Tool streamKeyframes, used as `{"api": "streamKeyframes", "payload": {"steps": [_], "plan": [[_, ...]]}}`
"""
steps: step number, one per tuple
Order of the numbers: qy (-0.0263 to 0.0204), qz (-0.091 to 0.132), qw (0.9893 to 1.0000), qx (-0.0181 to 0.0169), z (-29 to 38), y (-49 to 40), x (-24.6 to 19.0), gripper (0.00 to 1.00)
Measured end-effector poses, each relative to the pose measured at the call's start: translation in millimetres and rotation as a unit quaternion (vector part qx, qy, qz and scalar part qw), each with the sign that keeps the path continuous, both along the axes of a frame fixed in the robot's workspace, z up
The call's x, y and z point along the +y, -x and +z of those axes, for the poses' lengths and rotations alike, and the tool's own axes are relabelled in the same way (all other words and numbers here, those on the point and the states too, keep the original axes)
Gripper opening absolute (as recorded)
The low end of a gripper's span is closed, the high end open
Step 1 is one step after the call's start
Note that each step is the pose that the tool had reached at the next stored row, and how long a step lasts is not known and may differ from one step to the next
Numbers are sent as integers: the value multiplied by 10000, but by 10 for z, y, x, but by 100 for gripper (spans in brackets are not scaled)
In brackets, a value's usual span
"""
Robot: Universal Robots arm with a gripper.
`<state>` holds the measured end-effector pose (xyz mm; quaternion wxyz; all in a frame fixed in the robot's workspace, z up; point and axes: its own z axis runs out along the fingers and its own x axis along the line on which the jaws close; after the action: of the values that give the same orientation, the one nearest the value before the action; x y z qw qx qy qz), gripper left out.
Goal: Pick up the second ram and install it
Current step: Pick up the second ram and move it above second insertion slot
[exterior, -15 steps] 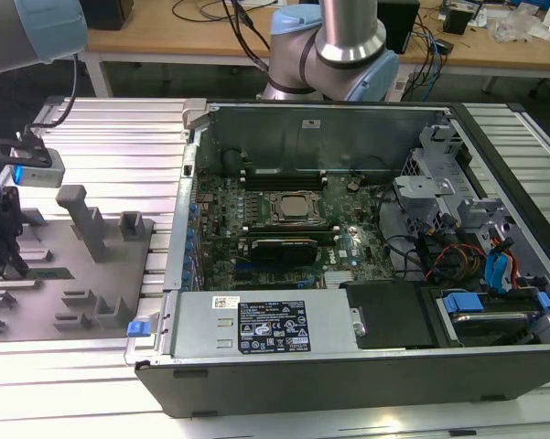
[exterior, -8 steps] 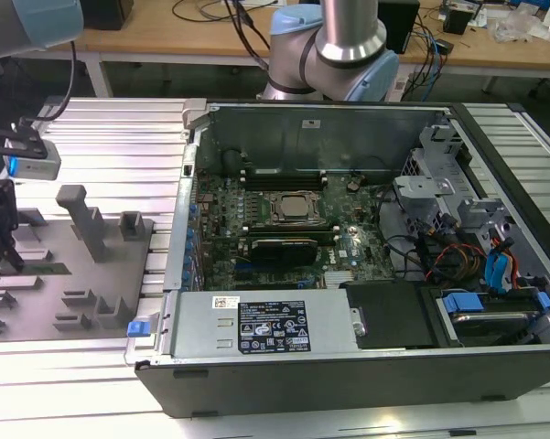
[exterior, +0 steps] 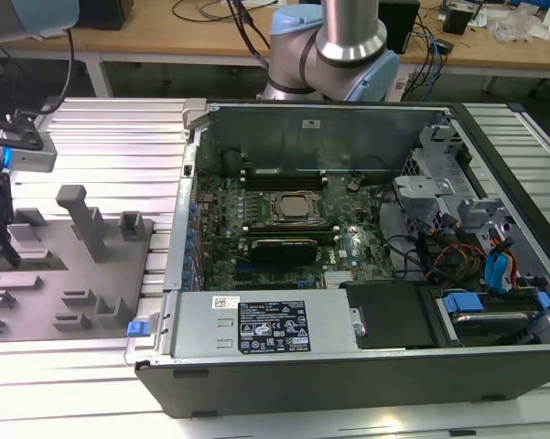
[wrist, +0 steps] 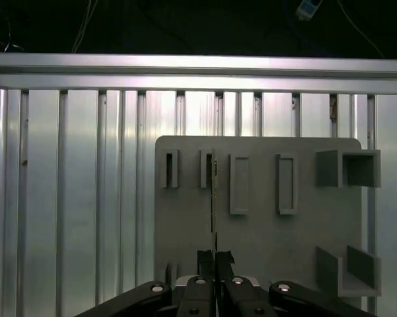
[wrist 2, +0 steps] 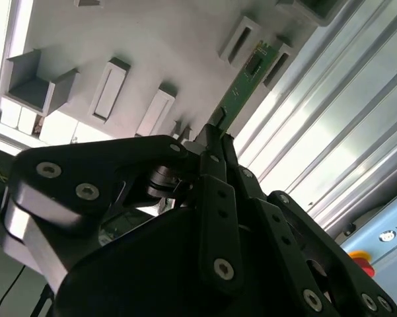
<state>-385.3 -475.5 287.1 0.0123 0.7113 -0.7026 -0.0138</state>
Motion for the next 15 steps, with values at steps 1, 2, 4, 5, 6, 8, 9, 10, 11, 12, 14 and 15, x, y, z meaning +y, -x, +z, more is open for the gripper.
{"api": "streamKeyframes", "payload": {"steps": [1,2,4,5,6,8,9,10,11,12,14,15], "plan": [[0,0,10000,0,23,0,0,13],[0,0,10000,0,53,0,1,13],[0,0,10000,-1,89,0,1,13],[0,0,10000,0,114,0,1,13],[0,0,10000,0,148,0,2,13],[0,0,10000,0,207,0,3,13],[0,0,10000,0,236,0,4,13],[0,0,10000,0,251,0,5,13],[0,0,10000,0,263,0,5,13],[0,0,10000,0,285,0,6,13],[0,0,10000,0,317,0,8,13],[0,0,10000,0,326,0,8,13]]}}
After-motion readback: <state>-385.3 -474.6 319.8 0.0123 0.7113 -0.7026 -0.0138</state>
